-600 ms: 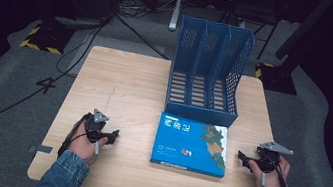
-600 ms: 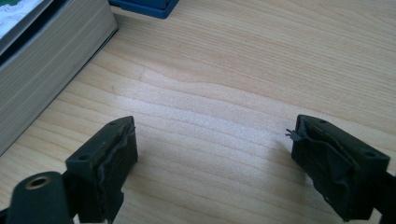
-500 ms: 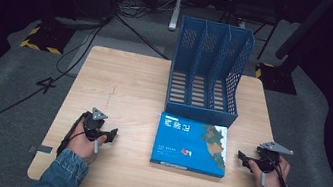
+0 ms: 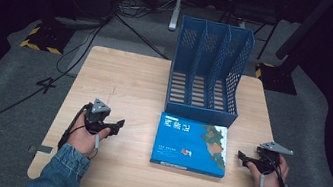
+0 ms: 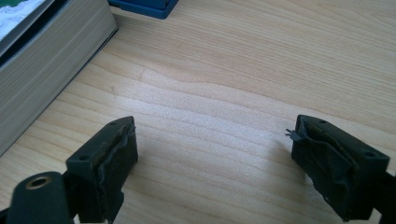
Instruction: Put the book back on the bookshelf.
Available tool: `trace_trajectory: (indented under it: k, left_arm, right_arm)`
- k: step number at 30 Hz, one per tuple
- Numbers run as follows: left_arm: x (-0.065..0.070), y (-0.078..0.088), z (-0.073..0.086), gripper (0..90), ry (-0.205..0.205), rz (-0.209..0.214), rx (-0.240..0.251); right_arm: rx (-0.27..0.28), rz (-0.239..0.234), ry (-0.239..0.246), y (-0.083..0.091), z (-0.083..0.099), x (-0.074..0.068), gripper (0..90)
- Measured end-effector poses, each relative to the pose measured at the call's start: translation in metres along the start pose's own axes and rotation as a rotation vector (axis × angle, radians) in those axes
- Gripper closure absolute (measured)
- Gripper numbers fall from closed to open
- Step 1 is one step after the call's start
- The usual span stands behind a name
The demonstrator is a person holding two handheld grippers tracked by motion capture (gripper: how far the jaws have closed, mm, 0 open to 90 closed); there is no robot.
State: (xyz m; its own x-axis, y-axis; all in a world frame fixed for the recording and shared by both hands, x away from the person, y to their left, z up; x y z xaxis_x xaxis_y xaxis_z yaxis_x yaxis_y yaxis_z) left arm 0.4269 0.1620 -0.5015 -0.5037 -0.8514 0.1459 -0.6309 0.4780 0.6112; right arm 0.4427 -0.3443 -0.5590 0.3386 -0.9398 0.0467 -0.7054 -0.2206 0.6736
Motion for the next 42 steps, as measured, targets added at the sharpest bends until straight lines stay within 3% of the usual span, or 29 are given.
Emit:
trace_trajectory:
  k: [10,12,17,23,26,31,37,42]
  left_arm:
    - [0.029,-0.008,-0.026,31.4,-0.023,0.069,0.041]
    - [0.04,-0.013,-0.033,31.5,-0.032,0.086,0.05]
    - [0.053,-0.024,-0.041,31.5,-0.037,0.108,0.039]
    - [0.075,-0.044,-0.051,31.6,-0.004,0.175,0.025]
    - [0.082,-0.055,-0.052,31.5,0.013,0.204,-0.001]
    - [0.088,-0.071,-0.049,31.5,0.018,0.214,-0.034]
    - [0.092,-0.081,-0.04,31.5,0.008,0.23,-0.058]
    - [0.098,-0.088,-0.032,31.5,0.022,0.259,-0.089]
  right_arm:
    - [0.004,-0.001,-0.006,0.001,0.0,-0.001,17.8]
    - [0.004,0.002,-0.009,0.001,0.0,-0.001,17.8]
    - [0.004,0.002,-0.009,0.001,0.0,-0.001,17.8]
    - [0.004,0.002,-0.011,0.001,0.0,-0.002,17.8]
    - [0.005,0.002,-0.011,0.001,0.0,-0.001,17.8]
    - [0.005,0.002,-0.011,0.001,0.0,-0.001,17.8]
    - [0.004,0.002,-0.01,0.001,0.0,-0.001,17.8]
    - [0.004,0.002,-0.01,0.001,0.0,-0.001,17.8]
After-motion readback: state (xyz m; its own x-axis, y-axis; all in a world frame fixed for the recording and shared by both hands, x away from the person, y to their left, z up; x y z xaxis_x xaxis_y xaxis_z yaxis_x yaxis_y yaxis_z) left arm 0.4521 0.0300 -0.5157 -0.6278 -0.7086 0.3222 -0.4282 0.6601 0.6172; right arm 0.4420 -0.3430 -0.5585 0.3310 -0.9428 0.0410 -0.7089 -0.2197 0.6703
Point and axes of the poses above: each handheld gripper's, and its own axes: y roughly backward along the jaws, z roughly out of its underside, x roughly to its right, the point moved 8 cm from there along -y, roughly forward along the jaws, and after that the axes turned 3 degrees about z, right-handed, at the moved point
